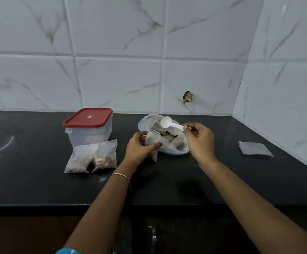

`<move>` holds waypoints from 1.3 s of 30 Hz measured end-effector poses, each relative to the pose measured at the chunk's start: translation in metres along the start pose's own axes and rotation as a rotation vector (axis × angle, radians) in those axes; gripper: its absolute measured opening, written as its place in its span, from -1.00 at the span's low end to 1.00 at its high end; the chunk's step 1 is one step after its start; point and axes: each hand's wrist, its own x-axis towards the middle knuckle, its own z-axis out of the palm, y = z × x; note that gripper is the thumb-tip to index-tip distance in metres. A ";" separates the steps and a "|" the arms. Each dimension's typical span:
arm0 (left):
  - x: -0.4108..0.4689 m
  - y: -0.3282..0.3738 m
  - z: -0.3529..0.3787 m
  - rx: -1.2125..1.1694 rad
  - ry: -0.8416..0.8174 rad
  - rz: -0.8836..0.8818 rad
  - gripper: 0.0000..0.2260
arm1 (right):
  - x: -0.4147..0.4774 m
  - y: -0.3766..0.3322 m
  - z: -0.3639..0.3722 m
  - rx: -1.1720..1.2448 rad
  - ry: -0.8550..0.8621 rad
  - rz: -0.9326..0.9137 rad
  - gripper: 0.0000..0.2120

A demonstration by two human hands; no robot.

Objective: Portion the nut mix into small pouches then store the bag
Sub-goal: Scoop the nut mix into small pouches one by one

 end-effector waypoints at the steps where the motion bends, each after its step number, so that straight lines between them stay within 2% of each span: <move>1: 0.000 0.000 0.000 0.006 -0.009 -0.010 -0.40 | 0.002 0.005 -0.004 0.057 0.029 0.078 -0.89; 4: -0.004 0.001 0.000 0.024 -0.057 -0.042 -0.36 | 0.001 0.024 -0.014 0.080 0.070 0.239 -0.87; 7: -0.007 0.004 0.000 0.026 -0.102 -0.075 -0.43 | -0.007 0.039 -0.016 0.056 0.060 0.332 -0.85; 9: -0.009 0.005 -0.002 0.019 -0.107 -0.095 -0.46 | -0.013 0.045 -0.015 -0.045 0.045 0.373 -0.87; 13: -0.012 0.006 -0.008 -0.003 -0.145 -0.133 -0.42 | -0.015 0.045 -0.013 -0.304 0.034 0.354 -0.84; 18: -0.012 0.004 -0.018 0.049 -0.226 -0.160 -0.21 | -0.016 0.042 -0.011 -0.506 -0.046 0.335 -0.83; 19: -0.012 0.004 -0.020 0.053 -0.247 -0.166 -0.19 | -0.015 0.042 -0.011 -0.508 -0.035 0.318 -0.83; 21: -0.016 0.007 -0.019 0.061 -0.277 -0.166 -0.30 | -0.016 0.040 -0.012 -0.453 0.029 0.229 -0.84; 24: -0.022 0.010 -0.015 0.079 -0.280 -0.144 -0.48 | -0.022 0.035 -0.010 -0.359 0.094 -0.106 -0.82; 25: -0.023 0.009 -0.015 0.085 -0.274 -0.131 -0.49 | -0.023 0.032 -0.008 -0.331 0.070 -0.216 -0.79; 27: -0.023 0.007 -0.014 0.101 -0.254 -0.104 -0.48 | -0.023 0.023 -0.001 -0.287 -0.082 -0.347 -0.75; 31: -0.023 0.000 -0.012 0.113 -0.224 -0.062 -0.52 | -0.017 0.006 0.015 -0.395 -0.455 -0.336 -0.69; 39: -0.024 0.000 -0.013 0.103 -0.203 -0.040 -0.55 | -0.001 -0.010 0.019 -0.594 -0.562 -0.322 -0.91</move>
